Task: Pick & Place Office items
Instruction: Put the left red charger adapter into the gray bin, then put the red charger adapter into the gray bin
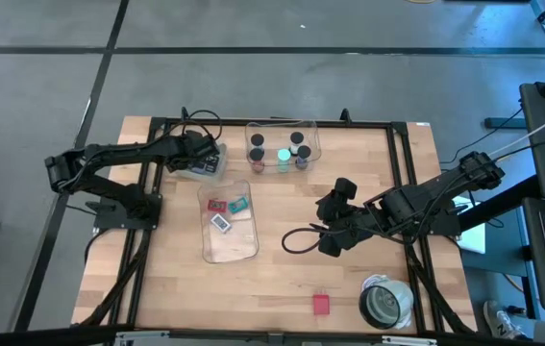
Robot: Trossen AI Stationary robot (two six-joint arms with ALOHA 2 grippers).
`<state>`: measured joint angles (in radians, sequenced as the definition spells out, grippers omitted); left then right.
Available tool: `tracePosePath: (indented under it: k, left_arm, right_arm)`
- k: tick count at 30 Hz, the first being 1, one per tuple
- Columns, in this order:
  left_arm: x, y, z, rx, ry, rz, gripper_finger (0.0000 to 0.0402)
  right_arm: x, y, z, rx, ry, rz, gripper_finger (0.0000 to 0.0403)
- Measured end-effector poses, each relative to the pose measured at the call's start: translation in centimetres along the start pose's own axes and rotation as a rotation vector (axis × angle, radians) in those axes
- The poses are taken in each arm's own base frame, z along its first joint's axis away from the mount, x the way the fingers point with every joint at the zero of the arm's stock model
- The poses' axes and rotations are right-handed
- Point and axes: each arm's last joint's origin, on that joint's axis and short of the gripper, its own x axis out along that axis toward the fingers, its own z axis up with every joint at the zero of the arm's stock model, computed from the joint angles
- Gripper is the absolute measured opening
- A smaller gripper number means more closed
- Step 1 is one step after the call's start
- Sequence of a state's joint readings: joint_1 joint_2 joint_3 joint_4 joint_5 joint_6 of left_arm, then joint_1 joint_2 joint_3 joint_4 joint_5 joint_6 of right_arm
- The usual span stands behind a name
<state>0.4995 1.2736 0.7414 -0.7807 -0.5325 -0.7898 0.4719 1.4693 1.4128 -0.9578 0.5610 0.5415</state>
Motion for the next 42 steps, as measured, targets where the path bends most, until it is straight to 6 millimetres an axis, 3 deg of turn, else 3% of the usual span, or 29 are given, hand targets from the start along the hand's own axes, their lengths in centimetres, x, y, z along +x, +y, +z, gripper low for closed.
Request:
tracePosePath:
  k: [6, 12, 19, 24, 29, 34, 42]
  left_arm:
    - [-0.1, 0.0, 0.0, 0.004, 0.018, -0.016, 0.0175]
    - [-1.3, -0.6, 1.3, 0.053, 0.017, -0.091, 0.02]
    - [-4.1, -1.2, 3.6, 0.039, 0.032, -0.203, 0.0201]
    - [-6.7, -2.7, 3.8, 0.074, -0.013, -0.312, 0.0186]
    - [-9.4, -5.2, 2.0, 0.157, -0.083, -0.471, 0.0172]
    - [-12.7, -7.5, -1.2, 0.254, -0.162, -0.637, 0.0162]
    - [-17.8, -9.1, -6.3, 0.31, -0.313, -0.854, 0.0152]
  right_arm:
    - [0.0, 0.0, 0.0, -0.001, 0.0, 0.0, 0.0279]
    - [0.0, 0.0, 0.0, -0.001, 0.0, 0.001, 0.0279]
    - [0.0, 0.2, -0.1, 0.04, 0.047, 0.074, 0.0279]
    - [-0.4, 1.0, -0.6, 0.064, 0.099, 0.167, 0.0279]
    - [-0.7, 2.2, -2.1, 0.052, 0.113, 0.168, 0.0279]
    - [-0.3, 3.6, -4.7, -0.003, 0.149, 0.179, 0.0279]
    - [1.1, 4.7, -7.4, 0.07, 0.166, 0.201, 0.0279]
